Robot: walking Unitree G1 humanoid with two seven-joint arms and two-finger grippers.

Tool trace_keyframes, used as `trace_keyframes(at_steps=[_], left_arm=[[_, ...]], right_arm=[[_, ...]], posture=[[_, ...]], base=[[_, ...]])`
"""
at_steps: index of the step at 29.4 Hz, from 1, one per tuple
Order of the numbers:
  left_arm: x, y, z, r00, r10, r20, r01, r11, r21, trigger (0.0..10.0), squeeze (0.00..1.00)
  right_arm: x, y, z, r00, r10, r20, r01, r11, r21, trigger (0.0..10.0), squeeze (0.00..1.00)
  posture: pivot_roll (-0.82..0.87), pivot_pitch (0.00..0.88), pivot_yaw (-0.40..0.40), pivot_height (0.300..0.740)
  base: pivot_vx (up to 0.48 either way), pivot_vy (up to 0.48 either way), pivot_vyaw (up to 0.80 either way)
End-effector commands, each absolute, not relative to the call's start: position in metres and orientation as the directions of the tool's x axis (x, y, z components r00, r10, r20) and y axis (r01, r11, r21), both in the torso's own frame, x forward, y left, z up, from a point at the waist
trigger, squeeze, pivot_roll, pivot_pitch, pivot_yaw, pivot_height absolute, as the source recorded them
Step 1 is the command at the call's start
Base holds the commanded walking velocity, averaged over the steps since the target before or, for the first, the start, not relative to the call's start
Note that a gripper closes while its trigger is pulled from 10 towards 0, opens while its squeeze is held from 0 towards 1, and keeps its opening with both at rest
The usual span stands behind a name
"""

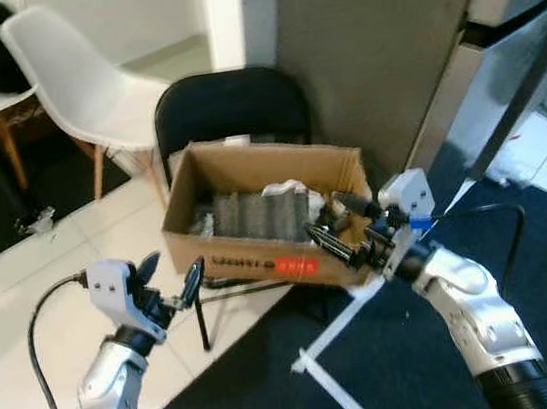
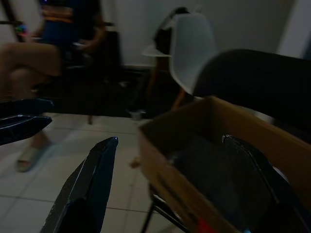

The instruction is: Picking trash to rubbish bin

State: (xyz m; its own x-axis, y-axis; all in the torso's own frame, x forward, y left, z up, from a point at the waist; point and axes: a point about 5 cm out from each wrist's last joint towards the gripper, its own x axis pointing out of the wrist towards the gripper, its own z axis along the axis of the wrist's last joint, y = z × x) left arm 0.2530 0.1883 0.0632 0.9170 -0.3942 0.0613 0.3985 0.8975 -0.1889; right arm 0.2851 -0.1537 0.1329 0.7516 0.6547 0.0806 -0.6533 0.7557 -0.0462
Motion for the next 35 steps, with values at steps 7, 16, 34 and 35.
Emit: trace_keyframes(at_steps=[7, 16, 34, 35], left_arm=[[0.251, 0.189, 0.061, 0.916, -0.398, 0.051, 0.401, 0.898, -0.183, 10.0, 0.0], [0.254, 0.189, 0.069, 0.918, -0.389, 0.083, 0.398, 0.9, -0.179, 10.0, 0.0], [0.256, 0.185, 0.08, 0.907, -0.404, 0.116, 0.419, 0.894, -0.159, 10.0, 0.0], [0.256, 0.185, 0.081, 0.906, -0.407, 0.116, 0.421, 0.893, -0.158, 10.0, 0.0]], right_arm=[[0.285, -0.155, 0.13, 0.757, 0.65, 0.069, -0.647, 0.76, -0.055, 10.0, 0.0], [0.286, -0.155, 0.129, 0.756, 0.652, 0.061, -0.648, 0.758, -0.071, 10.0, 0.0], [0.283, -0.153, 0.13, 0.726, 0.686, 0.049, -0.683, 0.727, -0.07, 10.0, 0.0], [0.283, -0.152, 0.131, 0.725, 0.687, 0.05, -0.683, 0.727, -0.069, 10.0, 0.0]], posture=[[0.03, 0.0, -0.013, 0.74], [0.03, 0.0, -0.012, 0.74], [0.02, 0.0, -0.009, 0.74], [0.02, 0.0, -0.009, 0.74]], base=[[-0.297, 0.0, 0.0], [0.0, 0.0, 0.0], [0.0, 0.0, 0.62], [0.0, 0.0, 0.79]])
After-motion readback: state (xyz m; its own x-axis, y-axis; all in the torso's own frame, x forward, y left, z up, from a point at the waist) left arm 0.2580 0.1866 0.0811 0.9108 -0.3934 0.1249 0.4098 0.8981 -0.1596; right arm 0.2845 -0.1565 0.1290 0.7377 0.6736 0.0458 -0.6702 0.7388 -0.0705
